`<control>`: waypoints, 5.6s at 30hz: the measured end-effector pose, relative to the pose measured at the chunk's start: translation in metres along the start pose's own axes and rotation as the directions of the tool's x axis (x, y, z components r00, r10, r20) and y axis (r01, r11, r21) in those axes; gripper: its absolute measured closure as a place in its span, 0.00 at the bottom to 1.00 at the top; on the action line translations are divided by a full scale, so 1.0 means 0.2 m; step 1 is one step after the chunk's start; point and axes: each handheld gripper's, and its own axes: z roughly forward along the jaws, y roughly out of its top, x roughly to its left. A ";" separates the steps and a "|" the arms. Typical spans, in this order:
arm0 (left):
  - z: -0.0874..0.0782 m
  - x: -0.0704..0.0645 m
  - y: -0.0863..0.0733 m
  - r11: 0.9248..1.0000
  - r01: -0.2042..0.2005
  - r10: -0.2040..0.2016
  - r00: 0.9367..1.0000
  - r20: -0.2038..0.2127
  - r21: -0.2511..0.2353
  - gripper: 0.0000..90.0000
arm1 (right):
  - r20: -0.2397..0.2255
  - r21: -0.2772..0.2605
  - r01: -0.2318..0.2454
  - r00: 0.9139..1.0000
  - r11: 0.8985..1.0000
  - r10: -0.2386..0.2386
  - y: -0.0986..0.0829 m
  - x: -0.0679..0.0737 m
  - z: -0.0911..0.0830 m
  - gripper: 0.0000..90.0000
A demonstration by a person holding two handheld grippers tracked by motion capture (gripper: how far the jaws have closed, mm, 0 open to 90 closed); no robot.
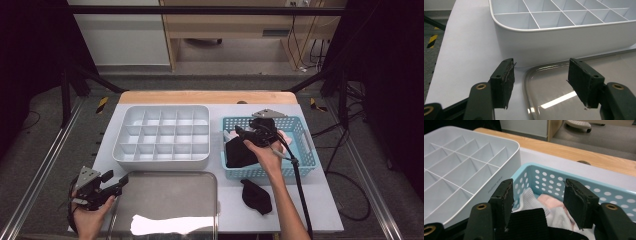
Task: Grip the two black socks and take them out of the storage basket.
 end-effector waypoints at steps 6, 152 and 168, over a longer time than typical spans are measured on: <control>0.00 0.00 0.00 1.000 0.000 0.000 1.000 0.001 0.001 0.41 | -0.005 0.036 0.010 1.000 0.999 -0.010 -0.04 0.02 0.08 0.45; 0.02 -0.03 0.00 1.000 -0.011 0.011 1.000 0.011 0.023 0.43 | -0.040 -0.192 -0.032 0.999 0.981 0.025 0.09 -0.10 -0.57 0.93; 0.02 -0.03 0.00 1.000 -0.008 0.008 1.000 0.017 0.015 0.43 | -0.128 -0.244 0.012 0.991 0.970 -0.045 0.08 0.06 -0.76 0.93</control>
